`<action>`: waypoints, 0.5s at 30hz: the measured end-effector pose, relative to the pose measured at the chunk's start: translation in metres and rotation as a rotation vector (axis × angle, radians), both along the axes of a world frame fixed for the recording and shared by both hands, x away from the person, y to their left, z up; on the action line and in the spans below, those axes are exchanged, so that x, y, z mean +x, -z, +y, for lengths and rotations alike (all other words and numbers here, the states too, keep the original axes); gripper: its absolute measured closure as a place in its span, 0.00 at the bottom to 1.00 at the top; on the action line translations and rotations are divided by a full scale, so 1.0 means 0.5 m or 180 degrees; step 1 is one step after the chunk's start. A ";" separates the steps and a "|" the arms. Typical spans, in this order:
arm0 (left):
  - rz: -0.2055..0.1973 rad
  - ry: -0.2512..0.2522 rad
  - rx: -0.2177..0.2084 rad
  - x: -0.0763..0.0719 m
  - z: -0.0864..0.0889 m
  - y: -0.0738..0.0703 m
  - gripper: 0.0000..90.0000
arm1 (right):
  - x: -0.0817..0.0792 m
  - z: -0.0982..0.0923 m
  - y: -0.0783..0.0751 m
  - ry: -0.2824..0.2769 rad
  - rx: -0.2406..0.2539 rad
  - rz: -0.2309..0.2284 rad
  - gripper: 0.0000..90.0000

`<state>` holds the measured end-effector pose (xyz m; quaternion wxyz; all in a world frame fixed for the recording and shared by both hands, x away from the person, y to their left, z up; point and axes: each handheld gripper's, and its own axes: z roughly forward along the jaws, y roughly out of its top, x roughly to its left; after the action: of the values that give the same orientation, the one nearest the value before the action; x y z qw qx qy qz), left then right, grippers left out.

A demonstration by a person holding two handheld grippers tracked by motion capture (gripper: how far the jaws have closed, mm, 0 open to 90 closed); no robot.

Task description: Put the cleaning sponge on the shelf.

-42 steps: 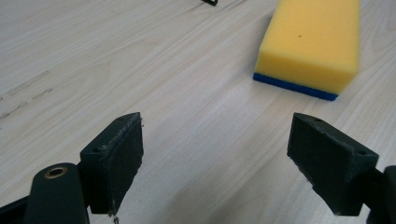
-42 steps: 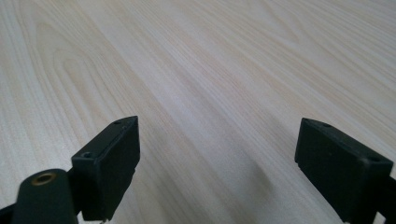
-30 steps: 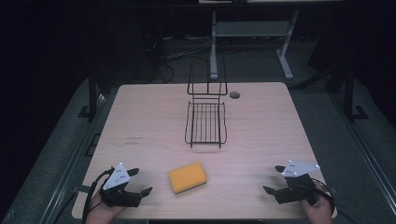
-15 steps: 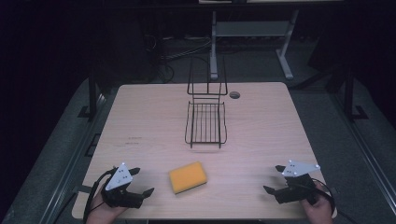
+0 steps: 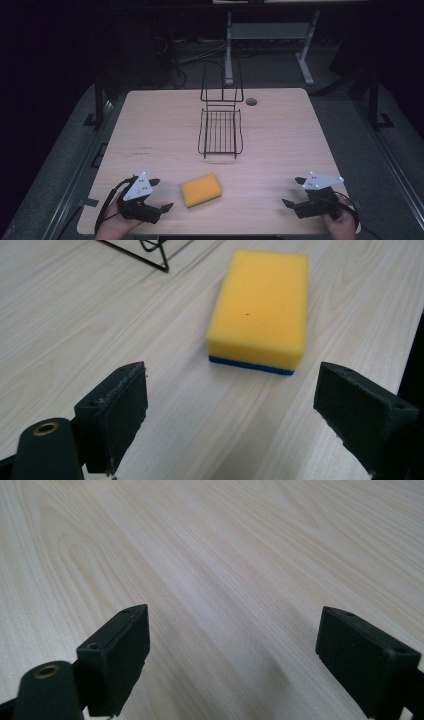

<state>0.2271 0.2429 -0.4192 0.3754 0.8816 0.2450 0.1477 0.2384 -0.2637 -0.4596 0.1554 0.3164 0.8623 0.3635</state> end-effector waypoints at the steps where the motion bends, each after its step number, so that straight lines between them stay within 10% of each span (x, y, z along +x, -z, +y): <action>1: 0.0000 0.0000 0.0000 0.000 0.000 0.000 0.15 | 0.000 0.000 0.000 0.0000 0.0000 0.0000 0.15; 15: 0.0037 0.0214 0.0094 0.016 -0.035 -0.018 0.15 | -0.001 0.005 0.000 -0.0023 0.0006 0.0001 0.15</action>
<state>0.2349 0.2254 -0.4100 0.3657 0.8956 0.2152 0.1335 0.2379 -0.2612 -0.4598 0.1535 0.3134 0.8632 0.3649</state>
